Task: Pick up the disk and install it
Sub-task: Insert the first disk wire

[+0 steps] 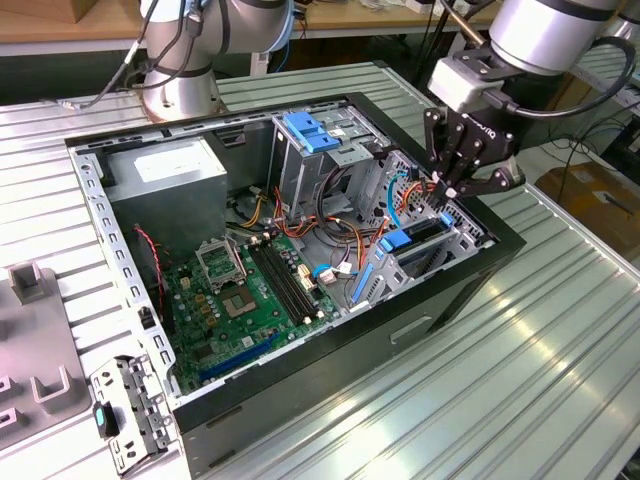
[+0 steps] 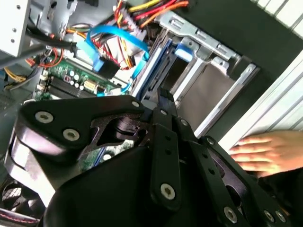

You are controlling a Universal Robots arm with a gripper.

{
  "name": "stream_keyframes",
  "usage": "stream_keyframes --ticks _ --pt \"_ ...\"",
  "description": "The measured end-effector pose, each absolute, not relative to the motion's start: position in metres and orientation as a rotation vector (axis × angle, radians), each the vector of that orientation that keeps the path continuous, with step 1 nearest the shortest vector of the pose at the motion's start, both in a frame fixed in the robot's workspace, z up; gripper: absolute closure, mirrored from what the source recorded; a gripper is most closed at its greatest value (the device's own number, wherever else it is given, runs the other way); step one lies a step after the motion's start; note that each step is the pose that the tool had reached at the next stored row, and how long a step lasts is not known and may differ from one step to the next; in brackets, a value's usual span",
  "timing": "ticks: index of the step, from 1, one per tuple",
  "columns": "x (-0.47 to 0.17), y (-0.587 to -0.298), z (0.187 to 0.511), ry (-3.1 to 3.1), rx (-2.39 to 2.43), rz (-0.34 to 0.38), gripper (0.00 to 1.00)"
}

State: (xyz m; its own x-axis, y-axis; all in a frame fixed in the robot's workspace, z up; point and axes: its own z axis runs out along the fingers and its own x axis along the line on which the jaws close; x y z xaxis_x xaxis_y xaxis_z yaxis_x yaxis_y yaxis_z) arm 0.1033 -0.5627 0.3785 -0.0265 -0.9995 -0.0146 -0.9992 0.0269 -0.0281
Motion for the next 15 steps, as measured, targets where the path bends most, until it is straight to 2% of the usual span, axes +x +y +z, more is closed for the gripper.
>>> stream_keyframes --ticks 15 --pt "0.134 -0.561 0.379 2.009 -2.377 -0.009 0.89"
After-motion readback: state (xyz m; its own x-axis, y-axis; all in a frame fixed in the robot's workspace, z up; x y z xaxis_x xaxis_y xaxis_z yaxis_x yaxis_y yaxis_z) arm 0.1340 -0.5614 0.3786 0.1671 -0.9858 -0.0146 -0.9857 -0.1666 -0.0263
